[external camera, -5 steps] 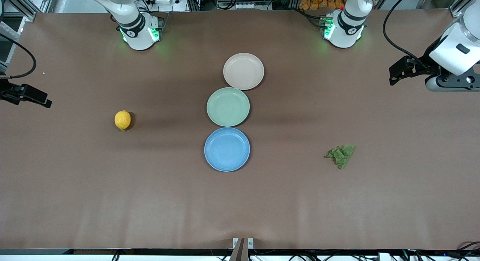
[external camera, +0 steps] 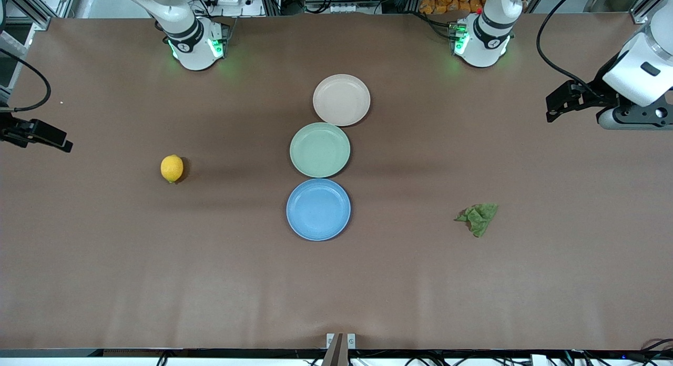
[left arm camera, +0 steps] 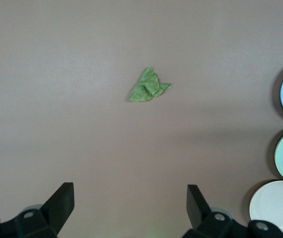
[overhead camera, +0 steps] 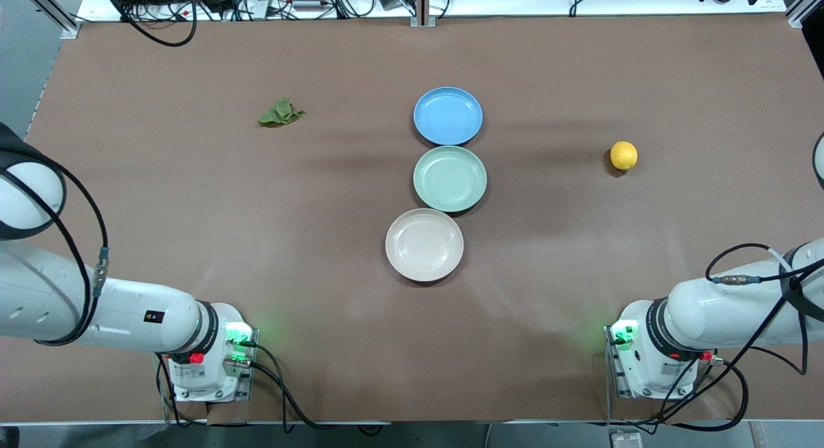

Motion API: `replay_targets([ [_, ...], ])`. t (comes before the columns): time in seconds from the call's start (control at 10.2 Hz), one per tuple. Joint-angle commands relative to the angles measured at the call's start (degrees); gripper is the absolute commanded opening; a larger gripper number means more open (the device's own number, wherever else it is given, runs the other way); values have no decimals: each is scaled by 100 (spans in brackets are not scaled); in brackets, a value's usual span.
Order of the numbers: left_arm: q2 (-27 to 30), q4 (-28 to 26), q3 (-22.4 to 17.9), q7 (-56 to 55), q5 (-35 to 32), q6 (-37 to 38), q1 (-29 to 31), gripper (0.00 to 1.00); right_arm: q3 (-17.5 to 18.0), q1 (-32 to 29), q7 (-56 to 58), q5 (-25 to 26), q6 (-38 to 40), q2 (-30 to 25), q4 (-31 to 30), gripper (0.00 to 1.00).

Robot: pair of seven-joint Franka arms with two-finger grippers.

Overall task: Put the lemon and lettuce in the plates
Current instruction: 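Move the right gripper toward the lemon while the left gripper approaches the lettuce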

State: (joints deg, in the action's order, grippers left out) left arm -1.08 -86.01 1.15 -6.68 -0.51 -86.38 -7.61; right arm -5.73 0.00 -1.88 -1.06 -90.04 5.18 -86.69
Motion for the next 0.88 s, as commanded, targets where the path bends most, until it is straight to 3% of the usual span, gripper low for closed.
replay_targets([
  [0.0, -15, 32, -36, -79, 68, -37, -74, 100, 2, 0, -76, -78, 31, 88, 100, 100],
  [0.78, -243, -38, -18, -18, 253, -283, -22, 100, 11, 229, -85, -192, -145, 413, 100, 100],
])
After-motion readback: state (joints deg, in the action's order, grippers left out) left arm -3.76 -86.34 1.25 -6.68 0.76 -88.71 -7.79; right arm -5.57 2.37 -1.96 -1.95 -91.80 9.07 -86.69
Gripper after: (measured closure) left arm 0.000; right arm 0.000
